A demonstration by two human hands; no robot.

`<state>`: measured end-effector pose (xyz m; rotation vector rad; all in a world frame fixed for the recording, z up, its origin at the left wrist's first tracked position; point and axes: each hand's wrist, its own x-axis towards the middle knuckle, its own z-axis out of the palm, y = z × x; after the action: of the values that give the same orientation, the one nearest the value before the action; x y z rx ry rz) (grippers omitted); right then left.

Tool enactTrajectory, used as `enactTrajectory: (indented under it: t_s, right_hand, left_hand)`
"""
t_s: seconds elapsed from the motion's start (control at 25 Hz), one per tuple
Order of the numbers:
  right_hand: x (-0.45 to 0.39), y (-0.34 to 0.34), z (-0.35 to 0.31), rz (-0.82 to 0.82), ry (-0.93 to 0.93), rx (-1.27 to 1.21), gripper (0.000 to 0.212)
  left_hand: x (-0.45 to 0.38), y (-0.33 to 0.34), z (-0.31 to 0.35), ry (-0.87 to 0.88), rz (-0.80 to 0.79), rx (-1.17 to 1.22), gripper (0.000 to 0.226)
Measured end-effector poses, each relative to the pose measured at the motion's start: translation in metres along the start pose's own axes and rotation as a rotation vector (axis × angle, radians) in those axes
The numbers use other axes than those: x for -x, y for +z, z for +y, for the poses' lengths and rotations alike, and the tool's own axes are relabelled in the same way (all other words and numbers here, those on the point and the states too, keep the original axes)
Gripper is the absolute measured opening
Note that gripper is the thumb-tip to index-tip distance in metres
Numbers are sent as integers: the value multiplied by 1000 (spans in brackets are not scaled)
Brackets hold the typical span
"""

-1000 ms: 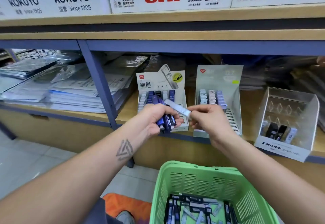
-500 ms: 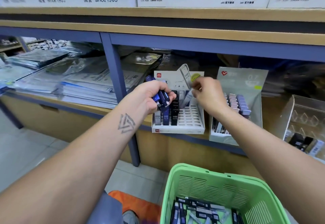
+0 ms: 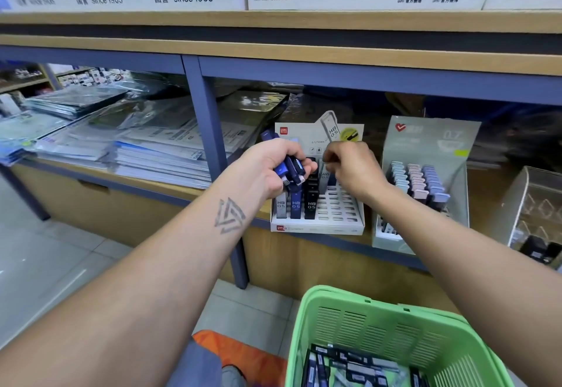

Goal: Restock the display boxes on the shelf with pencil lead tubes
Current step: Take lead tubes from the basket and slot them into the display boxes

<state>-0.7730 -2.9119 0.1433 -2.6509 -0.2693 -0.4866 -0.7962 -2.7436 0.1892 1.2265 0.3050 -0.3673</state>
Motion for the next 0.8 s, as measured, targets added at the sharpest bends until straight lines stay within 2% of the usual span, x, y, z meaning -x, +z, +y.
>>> enactTrajectory:
  t_s: [0.16, 0.36, 0.48, 0.52, 0.6, 0.68, 0.8]
  right_hand:
    - [-10, 9, 4, -22, 21, 1, 20]
    - [-10, 20, 14, -47, 54, 93, 37]
    - [-9, 14, 16, -61, 57, 35, 38]
    - [-8, 9, 14, -37, 79, -66, 37]
    - [2, -9, 5, -23, 192, -467, 30]
    - [21, -28, -2, -119, 261, -848, 23]
    - [48, -50, 0, -204, 295, -962, 20]
  left_hand:
    - [1, 0, 0, 2, 10, -1, 7]
    - [0, -1, -1, -15, 10, -5, 9]
    - [1, -2, -2, -24, -17, -27, 8]
    - [2, -1, -3, -34, -33, -38, 6]
    - [5, 3, -7, -55, -88, -82, 6]
    - [7, 7, -11, -70, -154, -150, 9]
    - [11, 15, -19, -106, -244, -267, 11]
